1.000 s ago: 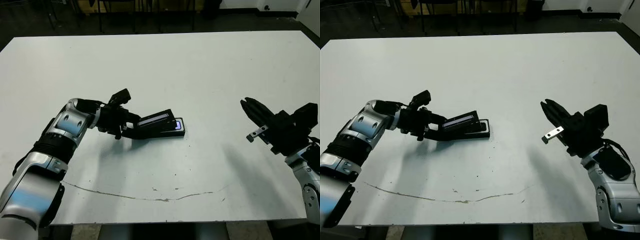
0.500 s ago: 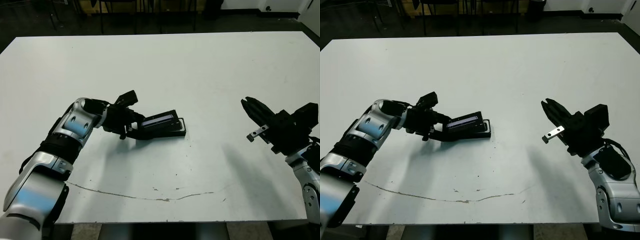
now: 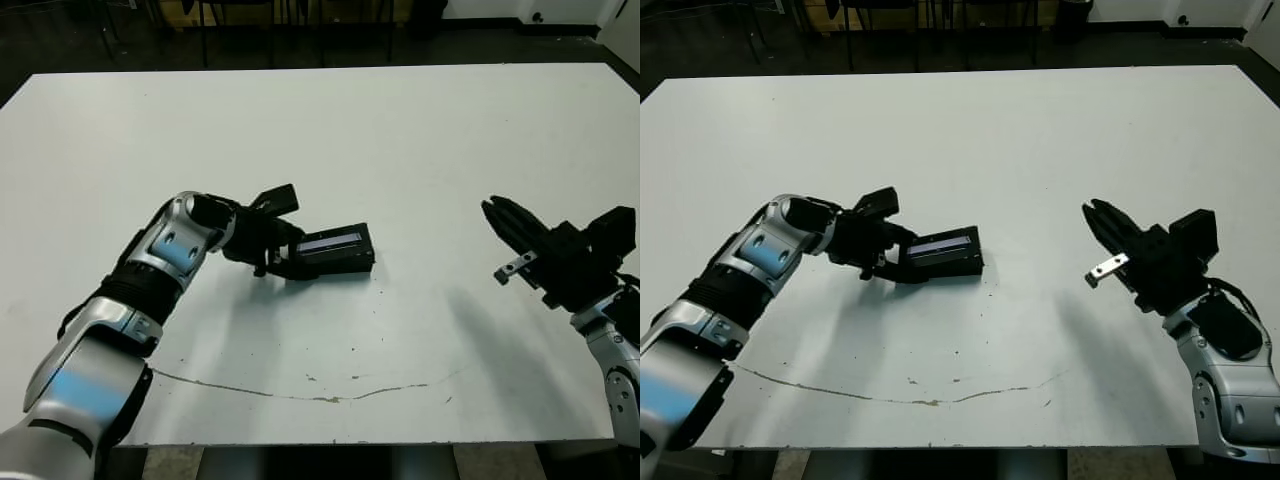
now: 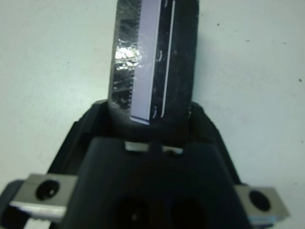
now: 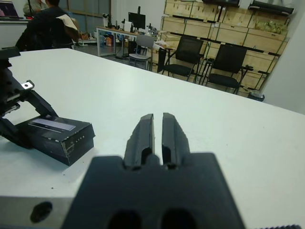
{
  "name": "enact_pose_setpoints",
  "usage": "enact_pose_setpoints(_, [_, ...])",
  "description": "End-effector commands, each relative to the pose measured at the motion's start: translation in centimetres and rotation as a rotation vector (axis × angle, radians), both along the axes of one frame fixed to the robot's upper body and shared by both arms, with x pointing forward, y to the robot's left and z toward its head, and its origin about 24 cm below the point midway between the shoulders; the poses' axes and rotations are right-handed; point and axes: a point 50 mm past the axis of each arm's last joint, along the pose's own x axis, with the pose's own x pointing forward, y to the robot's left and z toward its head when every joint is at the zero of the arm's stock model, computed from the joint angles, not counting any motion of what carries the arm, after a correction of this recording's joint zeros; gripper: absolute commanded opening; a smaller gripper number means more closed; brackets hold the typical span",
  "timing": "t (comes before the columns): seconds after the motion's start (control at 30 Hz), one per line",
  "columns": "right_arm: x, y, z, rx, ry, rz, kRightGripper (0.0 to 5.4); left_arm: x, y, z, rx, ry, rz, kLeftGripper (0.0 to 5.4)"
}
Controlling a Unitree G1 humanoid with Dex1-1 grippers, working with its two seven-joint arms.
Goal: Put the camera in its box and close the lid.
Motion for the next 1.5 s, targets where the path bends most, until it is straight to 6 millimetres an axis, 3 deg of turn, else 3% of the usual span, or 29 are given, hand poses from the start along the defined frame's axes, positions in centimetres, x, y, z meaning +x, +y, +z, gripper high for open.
enact_pose_setpoints(0.03, [-0.2,-0.3,-0.3,0.003,0.038,-0.012,0.00,-1.2,-1.7,-2.3,0.035,0.085,-0.045,2.73])
enact_pose_setpoints(1.07, [-0.4,0.0,-0.8,0.000,0.054,-0.011,0.00,-1.4,-3.3,-1.2,0.112,0.097,-0.132,2.73])
enact_pose_setpoints(1.37, [-0.7,0.4,-0.9,0.012,0.065,-0.017,0.00,-1.9,-3.8,-1.3,0.172,0.016,-0.145,2.73])
enact_pose_setpoints(1.5, [-0.7,0.4,-0.9,0.010,0.061,-0.016,0.00,-2.1,-3.1,-1.7,0.224,0.020,-0.137,3.41])
